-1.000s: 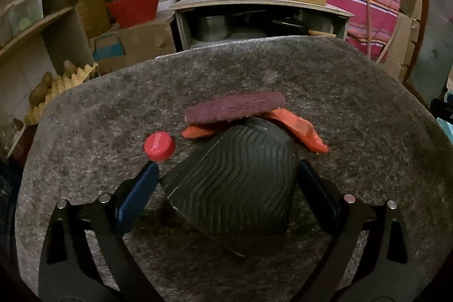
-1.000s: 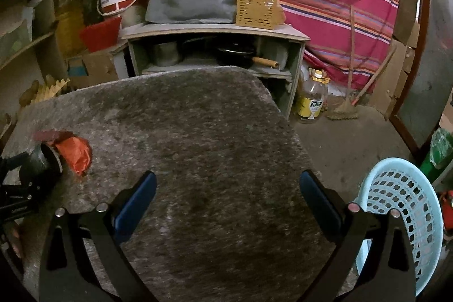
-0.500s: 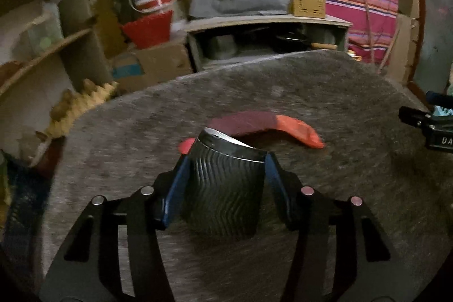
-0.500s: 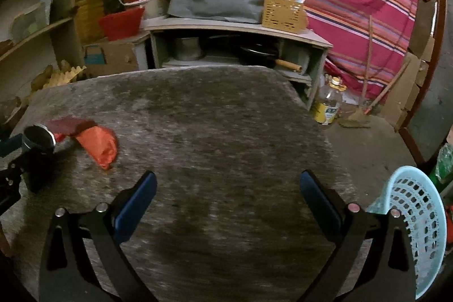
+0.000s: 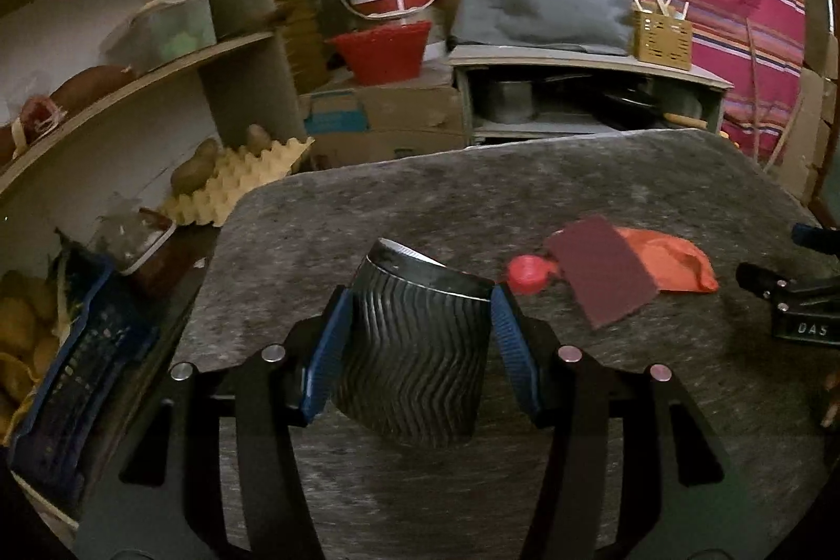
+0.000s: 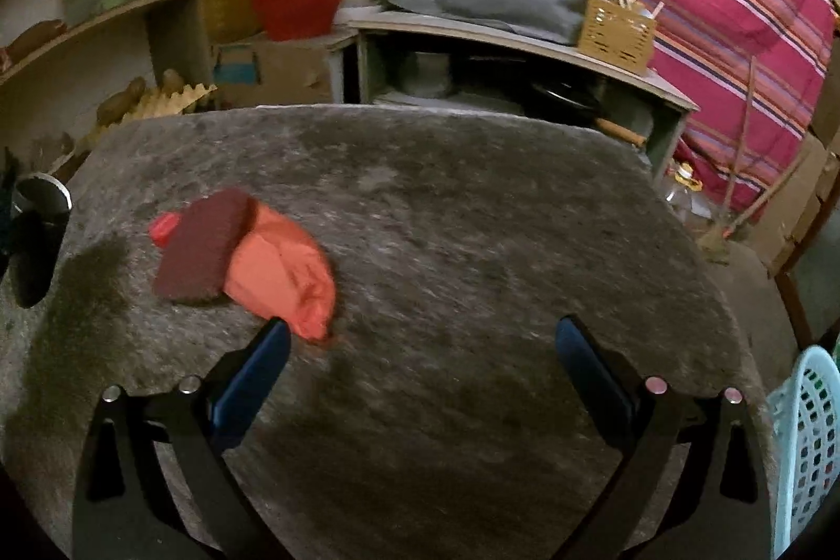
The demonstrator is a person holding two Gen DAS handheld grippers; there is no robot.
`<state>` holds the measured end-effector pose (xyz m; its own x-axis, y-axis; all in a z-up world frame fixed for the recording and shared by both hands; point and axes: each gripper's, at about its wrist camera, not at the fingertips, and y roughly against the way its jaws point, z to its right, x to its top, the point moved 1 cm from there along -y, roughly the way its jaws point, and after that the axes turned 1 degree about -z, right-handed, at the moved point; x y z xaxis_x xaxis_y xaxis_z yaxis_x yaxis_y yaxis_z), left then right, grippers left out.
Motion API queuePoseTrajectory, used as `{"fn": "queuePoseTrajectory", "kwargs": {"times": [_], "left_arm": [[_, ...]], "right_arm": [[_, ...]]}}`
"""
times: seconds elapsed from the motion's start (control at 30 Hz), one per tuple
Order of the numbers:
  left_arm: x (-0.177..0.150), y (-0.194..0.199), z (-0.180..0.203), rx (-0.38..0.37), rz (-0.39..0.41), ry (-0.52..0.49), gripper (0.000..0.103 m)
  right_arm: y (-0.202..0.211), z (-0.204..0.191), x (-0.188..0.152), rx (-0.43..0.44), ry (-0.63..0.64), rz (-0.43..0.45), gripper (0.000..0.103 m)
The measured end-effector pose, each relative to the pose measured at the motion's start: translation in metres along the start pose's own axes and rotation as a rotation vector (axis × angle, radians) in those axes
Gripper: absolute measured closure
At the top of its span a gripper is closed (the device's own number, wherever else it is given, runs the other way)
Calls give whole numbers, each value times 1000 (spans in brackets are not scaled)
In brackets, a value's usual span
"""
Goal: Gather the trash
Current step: 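Grasp the black ribbed cup on the table with the left gripper, then grasp the orange plastic bag with the right gripper while the left holds the cup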
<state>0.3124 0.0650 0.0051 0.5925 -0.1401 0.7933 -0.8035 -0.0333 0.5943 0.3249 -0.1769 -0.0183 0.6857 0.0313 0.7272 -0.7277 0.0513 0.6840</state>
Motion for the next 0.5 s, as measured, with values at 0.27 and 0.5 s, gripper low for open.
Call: {"fn": "queuePoseTrajectory", "kwargs": {"times": [0.27, 0.5], "left_arm": [[-5, -2, -28, 12, -3, 46, 50], [-4, 1, -26, 17, 12, 33, 50]], "right_arm": [[-27, -38, 13, -4, 99, -21, 6], [-39, -54, 10, 93, 173, -78, 60]]}}
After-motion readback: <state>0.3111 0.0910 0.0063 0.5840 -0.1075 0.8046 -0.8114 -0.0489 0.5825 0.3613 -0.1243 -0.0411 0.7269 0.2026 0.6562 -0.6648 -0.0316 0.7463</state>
